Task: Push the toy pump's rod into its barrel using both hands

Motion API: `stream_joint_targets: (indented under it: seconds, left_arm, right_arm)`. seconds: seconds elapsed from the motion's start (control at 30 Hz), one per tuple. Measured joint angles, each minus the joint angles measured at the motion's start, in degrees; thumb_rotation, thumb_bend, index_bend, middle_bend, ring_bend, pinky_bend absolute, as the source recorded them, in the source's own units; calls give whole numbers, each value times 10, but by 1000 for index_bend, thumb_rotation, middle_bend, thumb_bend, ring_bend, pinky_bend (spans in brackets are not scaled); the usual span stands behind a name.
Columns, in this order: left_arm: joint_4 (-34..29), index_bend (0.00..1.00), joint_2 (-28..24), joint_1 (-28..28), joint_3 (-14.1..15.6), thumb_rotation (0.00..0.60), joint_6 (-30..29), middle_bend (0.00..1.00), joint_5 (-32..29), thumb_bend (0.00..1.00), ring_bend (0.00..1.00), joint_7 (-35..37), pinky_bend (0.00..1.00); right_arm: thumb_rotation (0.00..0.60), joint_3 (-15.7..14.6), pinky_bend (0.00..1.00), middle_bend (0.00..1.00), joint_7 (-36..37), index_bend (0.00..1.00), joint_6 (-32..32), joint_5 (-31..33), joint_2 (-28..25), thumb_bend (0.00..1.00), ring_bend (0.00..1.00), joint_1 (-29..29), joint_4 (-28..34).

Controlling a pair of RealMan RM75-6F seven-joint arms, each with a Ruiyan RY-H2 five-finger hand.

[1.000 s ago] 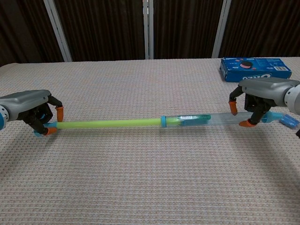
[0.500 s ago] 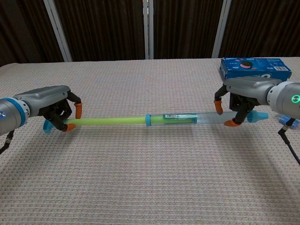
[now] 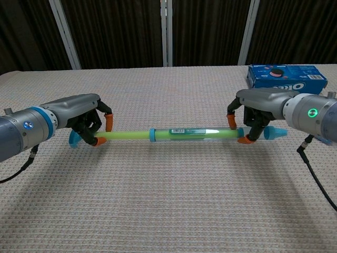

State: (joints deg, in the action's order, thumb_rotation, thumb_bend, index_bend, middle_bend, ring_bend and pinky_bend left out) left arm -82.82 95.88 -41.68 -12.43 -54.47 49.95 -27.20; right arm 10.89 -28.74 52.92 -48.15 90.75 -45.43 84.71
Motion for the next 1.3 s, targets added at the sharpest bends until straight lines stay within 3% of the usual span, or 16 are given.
stream_joint_targets:
  seconds: [0.7, 0.77, 0.8, 0.87, 0.93, 0.97, 1.03, 1.3]
  left_arm:
    - [6, 689, 26, -22, 2, 600, -7, 833, -11, 482, 797, 4, 1000]
    - [5, 618, 26, -22, 3, 600, -5, 833, -11, 470, 797, 7, 1000]
    - [5, 554, 25, -22, 4, 600, -4, 833, -10, 463, 797, 10, 1000]
    - [5, 247, 23, -21, 6, 600, 0, 830, -7, 400, 797, 17, 1000]
    - [4, 45, 20, -20, 7, 600, 5, 824, -5, 322, 797, 26, 1000]
    - [4, 5, 17, -19, 9, 600, 7, 821, -3, 296, 797, 31, 1000]
    - [4, 0, 12, -16, 11, 600, 9, 815, 0, 291, 797, 38, 1000]
    - [-10, 0, -18, 5, 18, 600, -9, 798, 27, 291, 797, 65, 1000]
  right_arm:
    - [600, -5, 1000, 1000, -3, 653, 6, 10, 8, 482, 1000, -11, 2]
    - [600, -5, 1000, 1000, -1, 626, 6, 10, 7, 450, 1000, -10, 3]
    - [600, -5, 1000, 1000, 1, 564, 6, 10, 6, 377, 1000, -10, 3]
    - [600, -5, 1000, 1000, 7, 366, 5, 8, 4, 178, 1000, -8, 5]
    - [600, -7, 1000, 1000, 11, 123, 5, 6, 0, 18, 1000, -7, 5]
    - [600, -8, 1000, 1000, 11, 73, 6, 4, -2, 1, 1000, -5, 5]
    - [600, -9, 1000, 1000, 13, 8, 7, 1, -5, 0, 1000, -4, 5]
    - [600, -14, 1000, 993, 24, 0, 23, -14, -34, 0, 1000, 12, 31]
